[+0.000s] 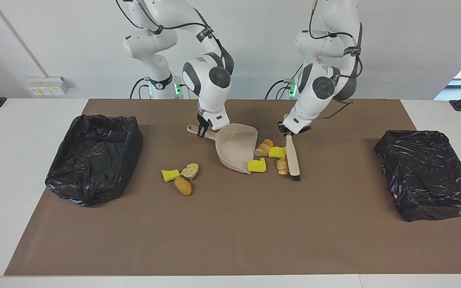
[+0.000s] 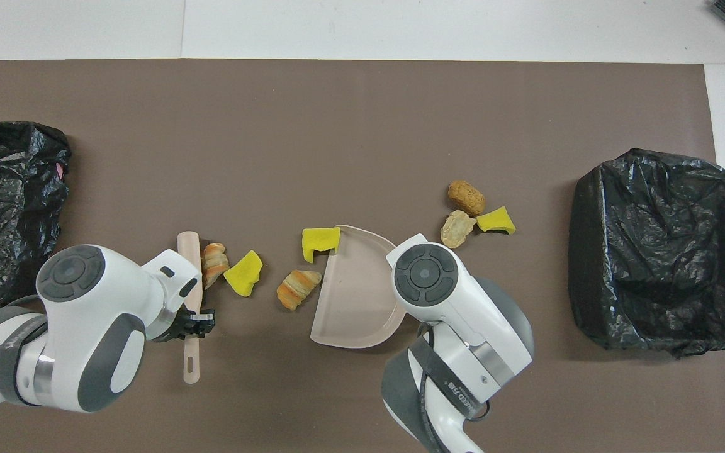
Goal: Sweep and dump trash in bin
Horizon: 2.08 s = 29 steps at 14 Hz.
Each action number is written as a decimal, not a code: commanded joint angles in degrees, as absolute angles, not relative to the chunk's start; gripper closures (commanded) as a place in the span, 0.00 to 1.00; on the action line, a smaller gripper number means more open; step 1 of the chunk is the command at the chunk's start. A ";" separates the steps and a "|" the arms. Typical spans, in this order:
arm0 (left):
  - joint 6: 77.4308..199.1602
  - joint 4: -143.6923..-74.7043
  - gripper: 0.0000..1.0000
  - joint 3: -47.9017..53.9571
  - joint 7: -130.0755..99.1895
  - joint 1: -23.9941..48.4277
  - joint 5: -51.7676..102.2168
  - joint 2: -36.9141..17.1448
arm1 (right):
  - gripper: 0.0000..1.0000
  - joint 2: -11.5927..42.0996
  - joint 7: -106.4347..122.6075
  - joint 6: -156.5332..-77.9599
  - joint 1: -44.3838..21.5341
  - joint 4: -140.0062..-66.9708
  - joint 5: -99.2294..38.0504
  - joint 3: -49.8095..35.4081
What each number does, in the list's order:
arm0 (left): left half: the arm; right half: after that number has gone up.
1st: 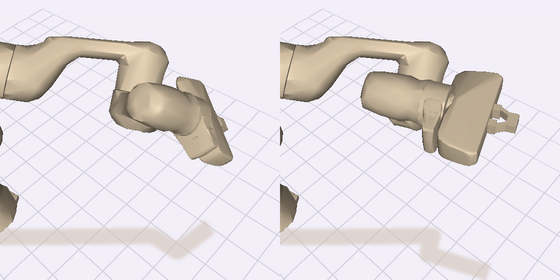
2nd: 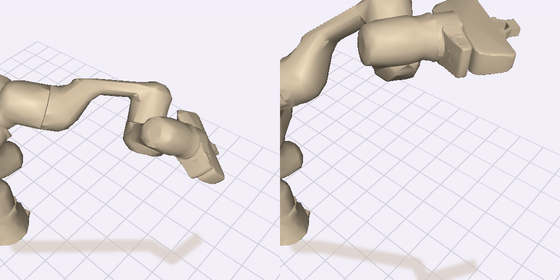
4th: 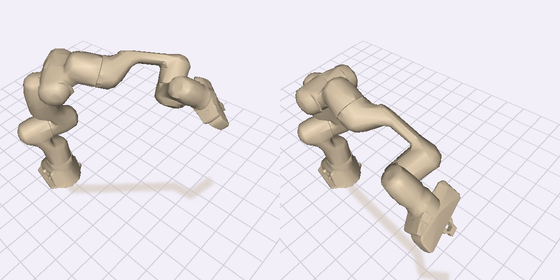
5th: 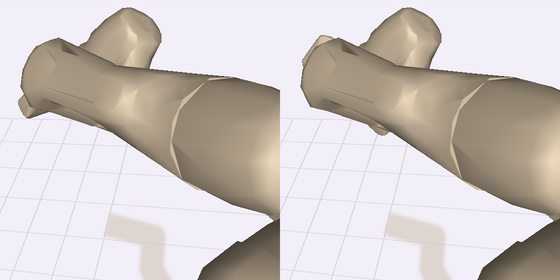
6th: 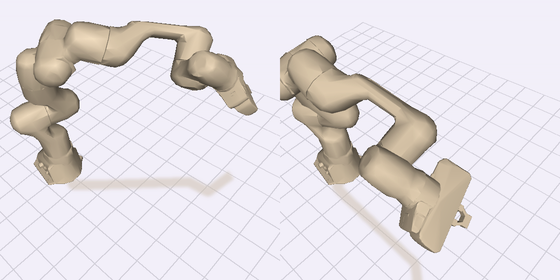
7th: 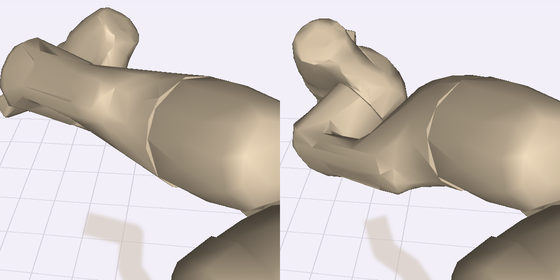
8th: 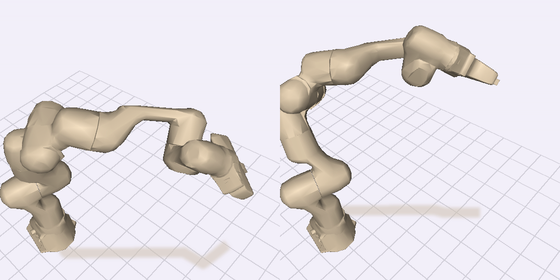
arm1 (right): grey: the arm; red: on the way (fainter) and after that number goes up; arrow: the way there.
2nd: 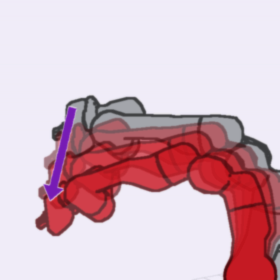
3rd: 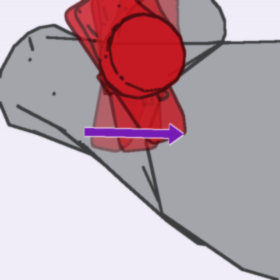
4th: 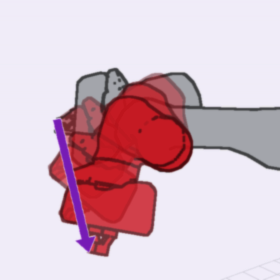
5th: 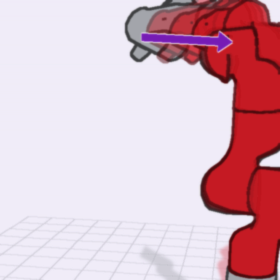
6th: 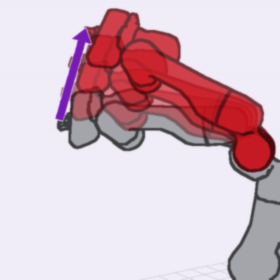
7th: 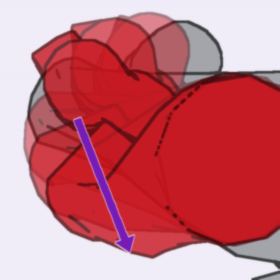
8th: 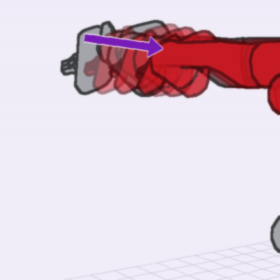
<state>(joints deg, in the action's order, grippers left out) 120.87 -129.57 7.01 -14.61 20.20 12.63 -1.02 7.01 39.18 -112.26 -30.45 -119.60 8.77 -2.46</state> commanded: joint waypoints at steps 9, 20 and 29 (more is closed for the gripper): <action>123.14 -126.39 1.00 6.15 -11.51 33.14 25.40 -1.67 | 1.00 7.21 38.58 -111.97 -30.06 -119.88 8.09 -2.81; 112.33 -119.54 1.00 5.36 -20.36 21.01 7.06 -1.15 | 1.00 6.07 37.18 -111.45 -29.19 -119.53 7.91 -2.72; 110.92 -121.10 1.00 5.89 -25.30 20.74 3.95 1.31 | 1.00 -1.40 46.82 -104.16 -16.11 -113.57 4.67 -2.37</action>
<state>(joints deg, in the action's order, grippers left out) 112.20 -119.68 5.15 -22.89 20.12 4.91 -0.80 -1.21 42.13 -106.55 -19.74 -116.43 7.13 -2.21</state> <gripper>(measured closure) 0.740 0.687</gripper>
